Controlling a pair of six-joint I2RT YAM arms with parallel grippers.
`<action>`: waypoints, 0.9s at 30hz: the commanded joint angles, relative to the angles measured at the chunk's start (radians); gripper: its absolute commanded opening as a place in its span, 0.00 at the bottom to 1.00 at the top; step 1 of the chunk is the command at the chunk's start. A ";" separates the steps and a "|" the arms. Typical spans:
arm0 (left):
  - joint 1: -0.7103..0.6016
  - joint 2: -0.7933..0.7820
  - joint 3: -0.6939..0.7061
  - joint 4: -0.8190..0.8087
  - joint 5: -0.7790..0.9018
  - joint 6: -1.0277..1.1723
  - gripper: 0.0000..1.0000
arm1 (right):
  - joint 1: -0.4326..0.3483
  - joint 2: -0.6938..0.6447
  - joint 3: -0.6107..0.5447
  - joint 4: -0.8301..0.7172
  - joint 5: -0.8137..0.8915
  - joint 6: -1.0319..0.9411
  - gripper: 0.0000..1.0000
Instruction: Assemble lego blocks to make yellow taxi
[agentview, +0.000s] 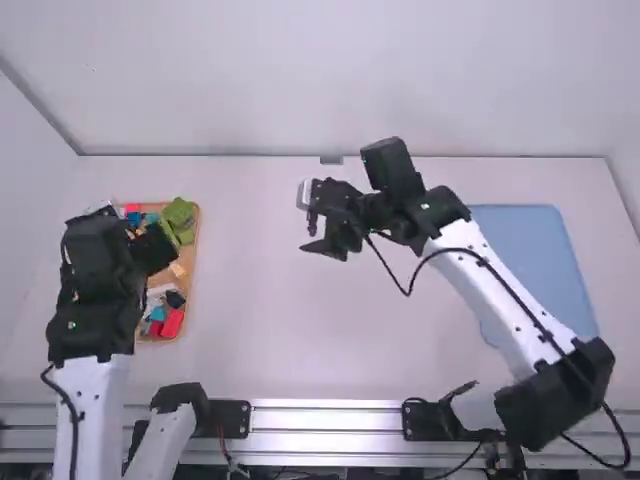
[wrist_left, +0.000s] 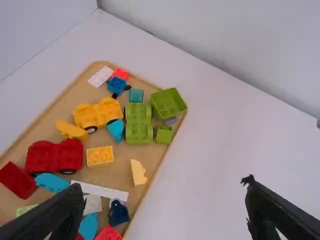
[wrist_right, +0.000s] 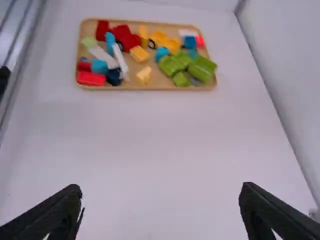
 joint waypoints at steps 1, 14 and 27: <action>0.015 0.049 0.113 -0.040 -0.011 -0.012 0.88 | 0.013 0.066 0.075 0.012 -0.139 -0.061 0.88; 0.295 0.271 0.356 -0.179 0.143 0.000 0.99 | 0.021 0.247 0.124 0.291 -0.223 0.162 0.98; 0.438 0.501 0.549 -0.329 0.190 0.015 0.99 | 0.035 0.253 0.103 0.374 -0.119 0.224 0.98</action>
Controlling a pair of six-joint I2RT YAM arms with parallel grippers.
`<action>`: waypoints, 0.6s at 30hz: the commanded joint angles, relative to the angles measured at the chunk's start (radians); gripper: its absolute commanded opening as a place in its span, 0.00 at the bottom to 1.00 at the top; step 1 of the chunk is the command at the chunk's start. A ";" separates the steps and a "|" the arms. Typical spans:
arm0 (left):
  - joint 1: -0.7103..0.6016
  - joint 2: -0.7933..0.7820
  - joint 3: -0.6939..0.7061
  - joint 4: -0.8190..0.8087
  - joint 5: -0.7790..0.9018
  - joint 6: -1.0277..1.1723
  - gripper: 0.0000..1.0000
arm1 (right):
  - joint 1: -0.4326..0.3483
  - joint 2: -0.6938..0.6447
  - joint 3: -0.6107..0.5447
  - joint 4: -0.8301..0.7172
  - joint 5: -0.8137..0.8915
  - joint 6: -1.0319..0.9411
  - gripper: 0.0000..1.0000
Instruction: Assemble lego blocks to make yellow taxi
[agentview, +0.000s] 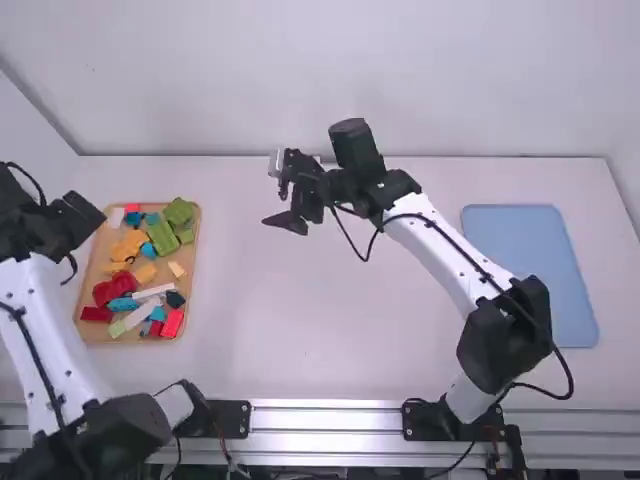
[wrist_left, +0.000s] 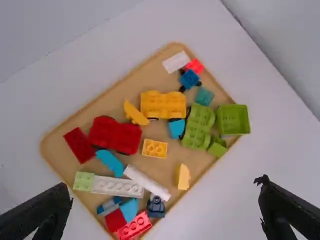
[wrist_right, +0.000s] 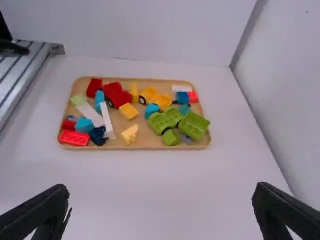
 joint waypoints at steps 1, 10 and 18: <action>-0.006 0.081 0.092 -0.037 0.032 0.037 0.99 | 0.004 0.006 0.001 0.011 0.007 0.018 0.98; -0.004 0.414 0.423 -0.225 0.067 0.132 0.99 | 0.016 0.006 0.001 0.021 0.008 0.018 0.98; -0.017 0.682 0.674 -0.340 0.056 0.215 0.99 | 0.016 0.006 0.001 0.035 0.008 0.029 0.98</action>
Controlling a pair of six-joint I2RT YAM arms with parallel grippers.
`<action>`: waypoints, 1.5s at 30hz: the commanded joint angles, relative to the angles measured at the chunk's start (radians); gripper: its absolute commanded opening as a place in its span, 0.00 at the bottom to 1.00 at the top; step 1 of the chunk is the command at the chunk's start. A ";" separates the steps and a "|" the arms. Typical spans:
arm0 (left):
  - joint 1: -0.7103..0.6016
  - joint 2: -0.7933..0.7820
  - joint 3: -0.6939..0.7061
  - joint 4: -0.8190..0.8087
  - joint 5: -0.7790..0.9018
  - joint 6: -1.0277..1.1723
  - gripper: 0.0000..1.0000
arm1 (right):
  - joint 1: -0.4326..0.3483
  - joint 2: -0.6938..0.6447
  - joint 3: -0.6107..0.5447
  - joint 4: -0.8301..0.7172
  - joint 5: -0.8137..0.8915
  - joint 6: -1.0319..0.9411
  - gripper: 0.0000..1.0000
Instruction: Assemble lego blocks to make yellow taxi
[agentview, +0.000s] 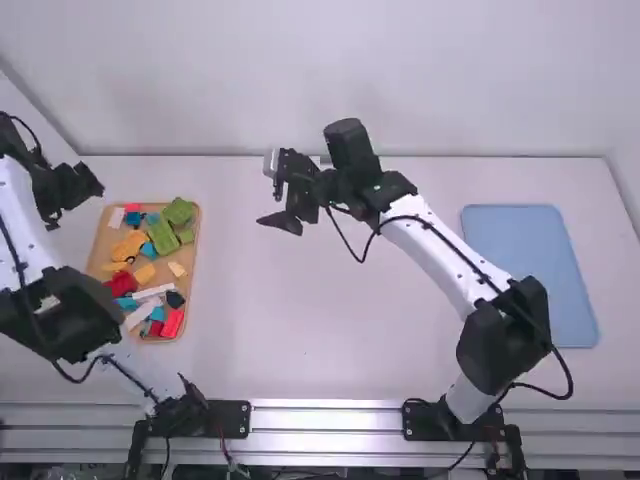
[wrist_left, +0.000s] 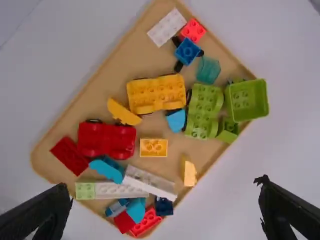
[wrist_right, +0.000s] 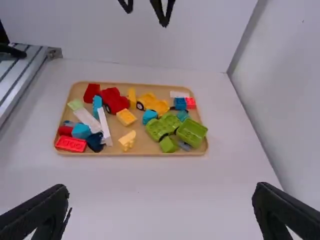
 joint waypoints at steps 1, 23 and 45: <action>-0.005 0.067 0.057 -0.013 0.001 0.056 0.99 | -0.002 0.006 0.001 0.000 -0.006 0.007 0.98; -0.008 0.462 0.012 0.124 -0.103 0.839 0.94 | -0.008 0.007 0.001 -0.015 0.014 0.008 0.98; -0.008 0.462 -0.279 0.443 -0.162 1.320 0.60 | -0.007 0.007 0.001 0.045 0.184 0.131 0.98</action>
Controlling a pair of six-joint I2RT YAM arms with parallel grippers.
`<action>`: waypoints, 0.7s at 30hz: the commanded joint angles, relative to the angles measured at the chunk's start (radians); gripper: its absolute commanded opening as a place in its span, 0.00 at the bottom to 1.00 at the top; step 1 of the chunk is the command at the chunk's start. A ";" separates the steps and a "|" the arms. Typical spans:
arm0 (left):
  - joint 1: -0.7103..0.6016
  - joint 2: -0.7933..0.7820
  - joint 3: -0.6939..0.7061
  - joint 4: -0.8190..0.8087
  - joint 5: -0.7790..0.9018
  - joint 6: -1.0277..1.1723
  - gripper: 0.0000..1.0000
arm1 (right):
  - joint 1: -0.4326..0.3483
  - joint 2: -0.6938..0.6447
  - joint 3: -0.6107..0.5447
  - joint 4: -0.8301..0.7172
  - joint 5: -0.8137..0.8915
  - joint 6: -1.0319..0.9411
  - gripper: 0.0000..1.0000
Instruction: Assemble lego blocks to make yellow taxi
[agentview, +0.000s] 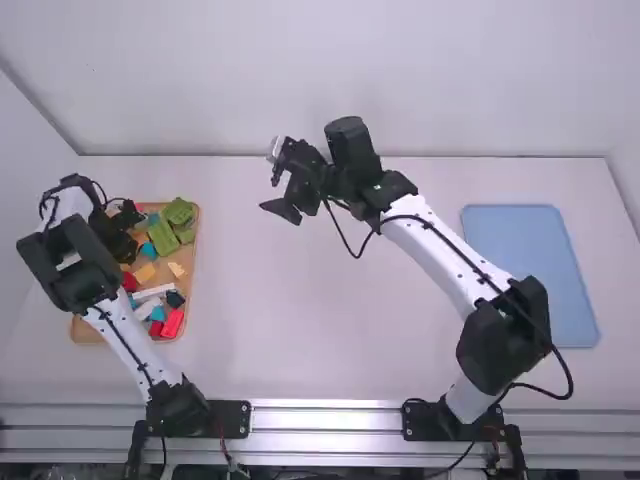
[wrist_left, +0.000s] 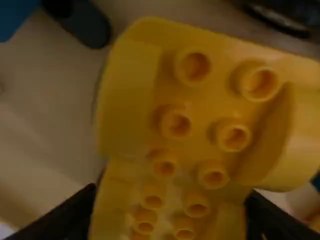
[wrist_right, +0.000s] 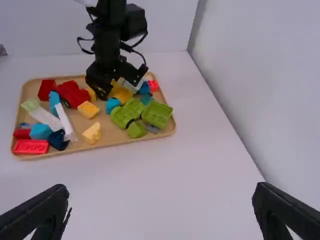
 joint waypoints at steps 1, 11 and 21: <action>-0.005 0.010 -0.029 0.018 -0.013 0.034 0.50 | -0.004 0.007 0.001 0.008 -0.002 0.020 0.98; -0.004 -0.045 0.190 -0.211 0.092 -0.243 0.23 | -0.006 0.006 0.001 0.016 -0.002 0.014 0.98; -0.095 -0.412 0.020 -0.213 0.273 -0.214 0.02 | -0.065 0.005 0.001 0.004 -0.014 0.086 0.98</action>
